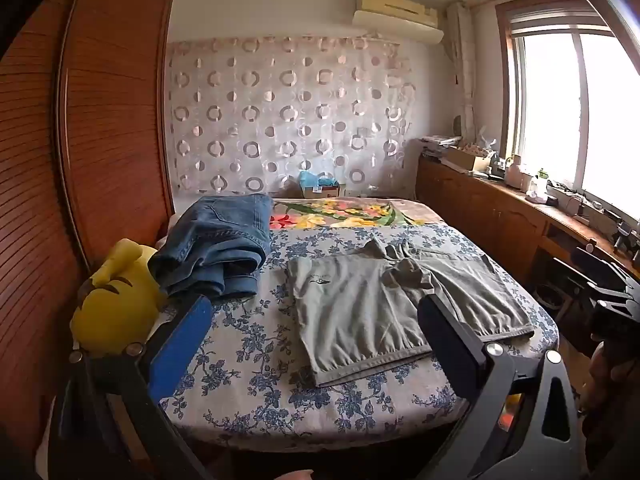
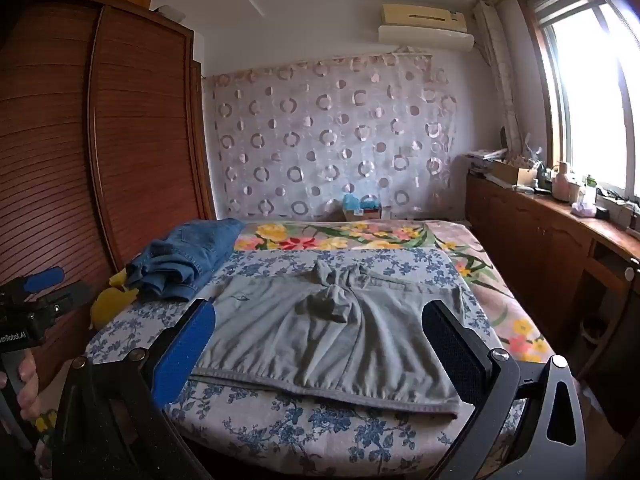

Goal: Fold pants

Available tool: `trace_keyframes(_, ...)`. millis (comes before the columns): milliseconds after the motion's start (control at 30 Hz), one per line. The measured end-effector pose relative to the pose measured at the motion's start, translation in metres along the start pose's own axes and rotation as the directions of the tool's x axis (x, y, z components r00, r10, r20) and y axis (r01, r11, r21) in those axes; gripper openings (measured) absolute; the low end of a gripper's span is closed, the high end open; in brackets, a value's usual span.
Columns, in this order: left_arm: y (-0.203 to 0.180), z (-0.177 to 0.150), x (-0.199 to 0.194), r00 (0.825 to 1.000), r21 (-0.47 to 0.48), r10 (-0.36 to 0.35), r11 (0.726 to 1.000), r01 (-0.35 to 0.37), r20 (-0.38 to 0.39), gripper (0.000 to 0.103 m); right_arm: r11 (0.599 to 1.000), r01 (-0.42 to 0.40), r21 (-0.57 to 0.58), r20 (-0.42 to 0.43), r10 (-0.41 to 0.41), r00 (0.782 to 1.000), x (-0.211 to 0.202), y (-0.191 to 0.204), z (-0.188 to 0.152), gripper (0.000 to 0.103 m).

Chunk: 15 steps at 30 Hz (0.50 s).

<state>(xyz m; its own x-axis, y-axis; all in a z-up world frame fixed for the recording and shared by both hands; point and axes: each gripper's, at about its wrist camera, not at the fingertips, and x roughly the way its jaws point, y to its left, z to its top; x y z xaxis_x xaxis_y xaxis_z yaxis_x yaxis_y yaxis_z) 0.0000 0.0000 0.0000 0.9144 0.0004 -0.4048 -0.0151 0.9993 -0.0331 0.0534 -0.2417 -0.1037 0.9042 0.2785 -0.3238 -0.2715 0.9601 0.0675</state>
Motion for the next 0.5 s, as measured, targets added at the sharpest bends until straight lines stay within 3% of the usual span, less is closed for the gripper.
trace_keyframes(500,0.001,-0.001,0.003,1.0,0.004,-0.004,1.0,0.004,0.0,0.103,0.999,0.004,-0.033,-0.001,-0.004,1.0,-0.0027,0.0018,-0.0017,0.103)
